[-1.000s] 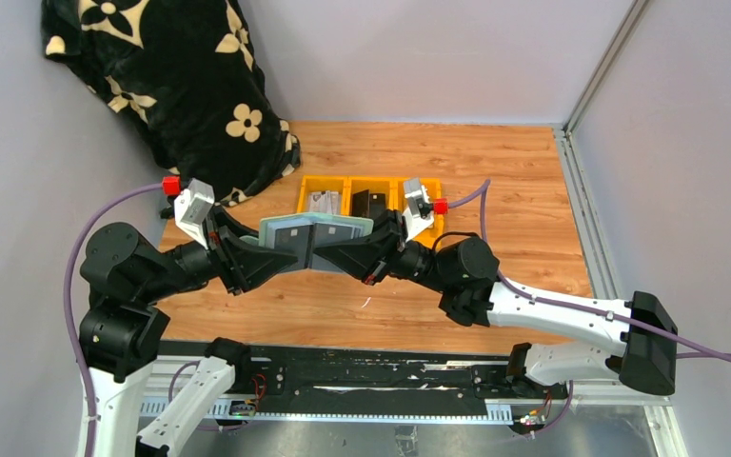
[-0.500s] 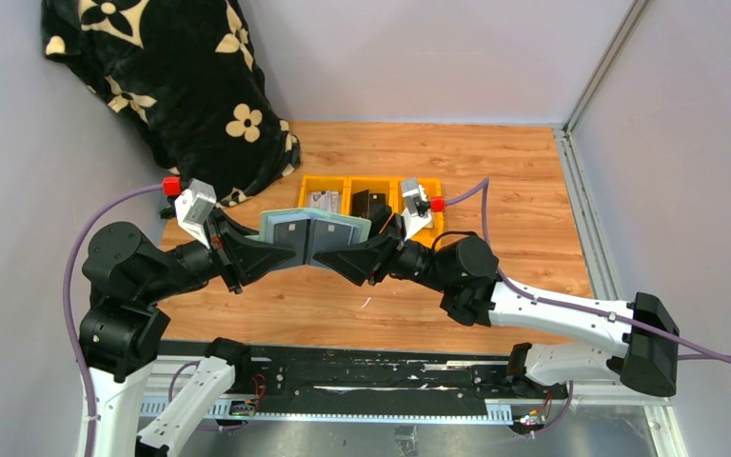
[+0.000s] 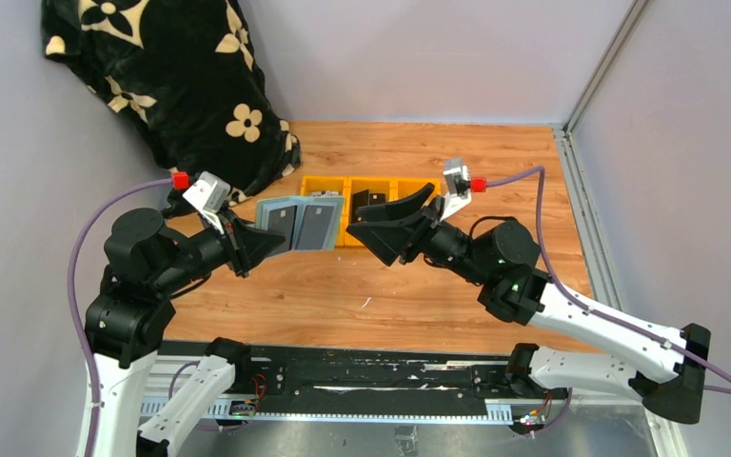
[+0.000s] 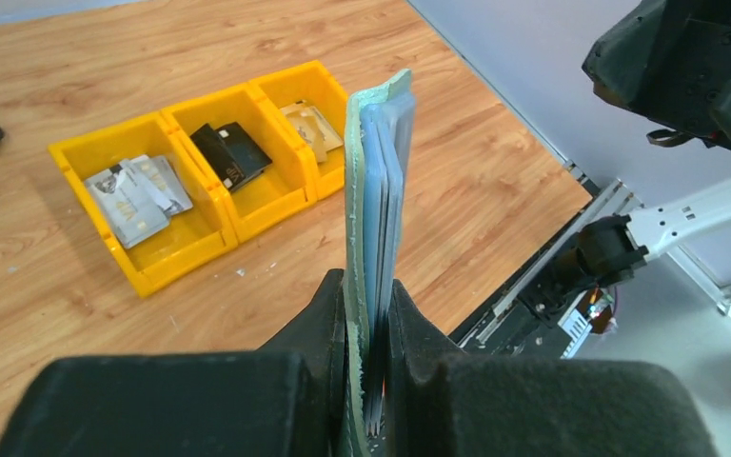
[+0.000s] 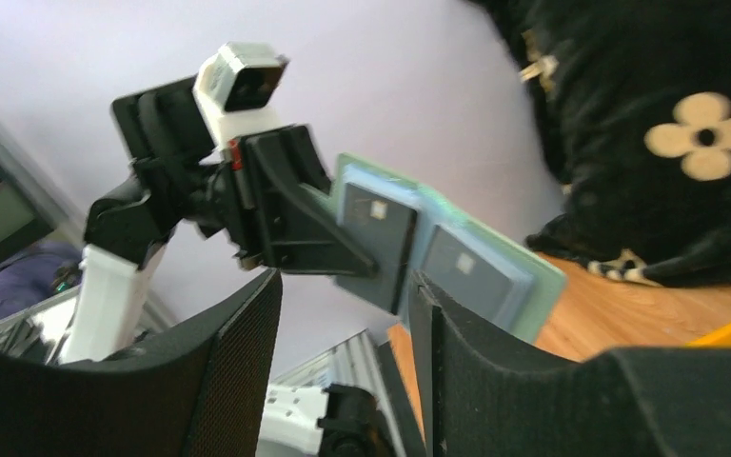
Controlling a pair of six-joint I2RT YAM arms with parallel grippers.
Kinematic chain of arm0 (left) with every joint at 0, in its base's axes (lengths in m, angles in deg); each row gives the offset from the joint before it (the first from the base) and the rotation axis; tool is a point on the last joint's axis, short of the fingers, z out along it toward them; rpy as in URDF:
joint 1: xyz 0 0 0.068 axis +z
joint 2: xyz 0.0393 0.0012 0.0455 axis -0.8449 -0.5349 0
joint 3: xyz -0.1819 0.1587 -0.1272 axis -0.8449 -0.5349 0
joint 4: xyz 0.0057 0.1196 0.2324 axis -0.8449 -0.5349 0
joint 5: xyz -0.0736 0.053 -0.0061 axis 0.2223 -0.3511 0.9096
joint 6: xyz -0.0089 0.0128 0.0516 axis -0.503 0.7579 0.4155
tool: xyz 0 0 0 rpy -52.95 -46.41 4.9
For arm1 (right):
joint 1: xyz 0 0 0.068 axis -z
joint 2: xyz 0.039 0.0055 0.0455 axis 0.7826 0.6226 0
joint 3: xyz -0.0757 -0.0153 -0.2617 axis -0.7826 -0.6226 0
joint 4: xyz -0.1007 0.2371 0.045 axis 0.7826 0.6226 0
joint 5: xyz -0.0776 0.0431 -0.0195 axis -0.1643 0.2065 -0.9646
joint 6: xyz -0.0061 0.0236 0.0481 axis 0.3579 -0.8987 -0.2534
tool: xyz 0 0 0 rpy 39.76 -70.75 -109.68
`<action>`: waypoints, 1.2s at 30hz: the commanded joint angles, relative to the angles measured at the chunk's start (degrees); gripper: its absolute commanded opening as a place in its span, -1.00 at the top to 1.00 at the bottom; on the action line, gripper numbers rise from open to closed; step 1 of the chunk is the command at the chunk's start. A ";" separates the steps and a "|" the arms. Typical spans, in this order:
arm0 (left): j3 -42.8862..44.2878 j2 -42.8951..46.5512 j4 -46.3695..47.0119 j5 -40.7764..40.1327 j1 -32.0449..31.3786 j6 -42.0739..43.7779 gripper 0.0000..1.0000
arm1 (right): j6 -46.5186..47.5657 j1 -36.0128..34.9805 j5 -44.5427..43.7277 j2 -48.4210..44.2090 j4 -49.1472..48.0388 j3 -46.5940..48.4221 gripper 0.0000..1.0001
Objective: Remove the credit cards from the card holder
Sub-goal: Remove the credit card from the card holder.
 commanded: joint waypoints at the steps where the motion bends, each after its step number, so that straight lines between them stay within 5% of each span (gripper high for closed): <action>1: 1.03 -0.25 0.92 -0.29 -0.01 1.11 1.00 | -2.20 0.30 11.42 5.97 2.55 4.34 -0.08; 7: 1.08 -0.25 0.92 6.30 0.00 0.91 1.00 | -7.66 0.31 22.88 15.56 -0.85 9.43 -0.08; 21: 0.12 -0.02 6.61 31.02 -0.05 -4.69 1.00 | -6.30 0.30 21.91 16.01 -0.55 9.34 -0.10; 36: -2.85 2.00 11.58 32.19 -0.04 -10.55 1.00 | -3.76 0.30 17.36 16.30 -2.00 12.31 0.05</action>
